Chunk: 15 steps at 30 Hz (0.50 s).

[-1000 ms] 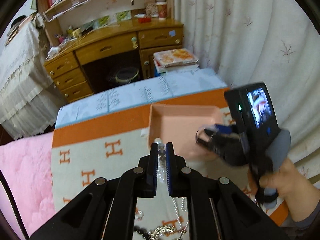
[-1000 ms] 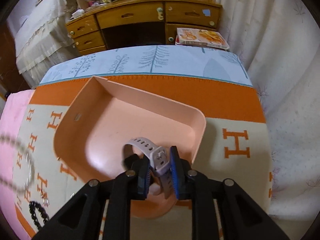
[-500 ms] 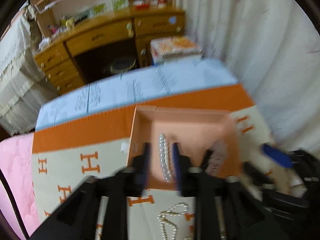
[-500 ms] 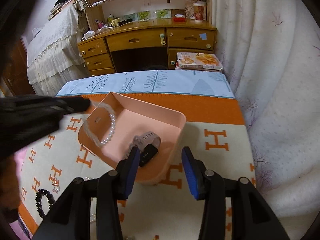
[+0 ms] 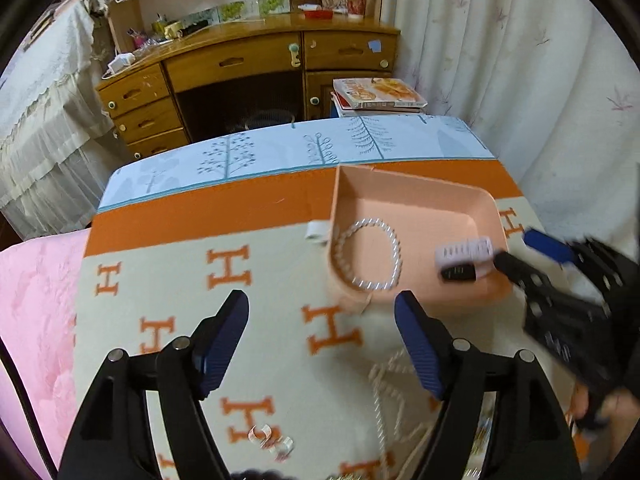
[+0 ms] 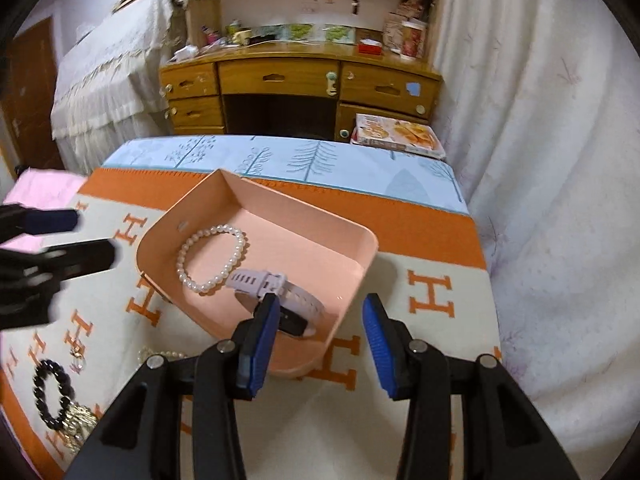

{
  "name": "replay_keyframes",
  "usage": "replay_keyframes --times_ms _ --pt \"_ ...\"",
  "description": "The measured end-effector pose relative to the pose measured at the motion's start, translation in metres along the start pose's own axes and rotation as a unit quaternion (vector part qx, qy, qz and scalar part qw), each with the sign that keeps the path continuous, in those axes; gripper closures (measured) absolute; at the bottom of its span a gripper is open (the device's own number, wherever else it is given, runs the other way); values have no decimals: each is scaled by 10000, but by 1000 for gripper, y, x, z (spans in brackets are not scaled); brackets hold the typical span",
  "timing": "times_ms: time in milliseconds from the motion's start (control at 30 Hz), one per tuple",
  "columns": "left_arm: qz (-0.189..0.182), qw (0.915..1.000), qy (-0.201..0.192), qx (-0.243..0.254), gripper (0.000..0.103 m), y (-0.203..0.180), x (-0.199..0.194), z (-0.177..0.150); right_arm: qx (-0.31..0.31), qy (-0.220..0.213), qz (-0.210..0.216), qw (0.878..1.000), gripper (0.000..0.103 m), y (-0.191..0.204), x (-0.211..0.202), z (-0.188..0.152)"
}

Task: Organize jewelry
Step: 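Place the smartwatch in the pink tray with the right gripper while the left gripper drops the pearl bracelet in, then release the smartwatch in the tray and withdraw the right gripper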

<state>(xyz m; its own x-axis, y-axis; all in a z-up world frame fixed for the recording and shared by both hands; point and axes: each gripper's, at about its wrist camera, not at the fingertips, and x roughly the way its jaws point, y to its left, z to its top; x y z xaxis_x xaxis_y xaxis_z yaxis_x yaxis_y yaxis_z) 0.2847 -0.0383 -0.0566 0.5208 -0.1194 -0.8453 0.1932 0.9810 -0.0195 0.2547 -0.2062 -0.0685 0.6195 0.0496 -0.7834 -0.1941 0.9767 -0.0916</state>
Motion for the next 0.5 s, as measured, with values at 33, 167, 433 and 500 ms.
replay_keyframes --times_ms 33,167,433,500 --pt "-27 10000 25 -12 29 5 -4 -6 -143 -38 -8 9999 59 3 0 0" --pt "-99 9997 141 -175 29 28 -12 -25 -897 -196 -170 9956 59 13 -2 0" --pt "-238 9984 264 -448 29 49 -9 -43 -1655 -192 -277 9856 59 30 4 -3" --pt "-256 9983 281 -432 29 47 -8 -44 -1815 -190 -306 9827 59 35 8 -5"
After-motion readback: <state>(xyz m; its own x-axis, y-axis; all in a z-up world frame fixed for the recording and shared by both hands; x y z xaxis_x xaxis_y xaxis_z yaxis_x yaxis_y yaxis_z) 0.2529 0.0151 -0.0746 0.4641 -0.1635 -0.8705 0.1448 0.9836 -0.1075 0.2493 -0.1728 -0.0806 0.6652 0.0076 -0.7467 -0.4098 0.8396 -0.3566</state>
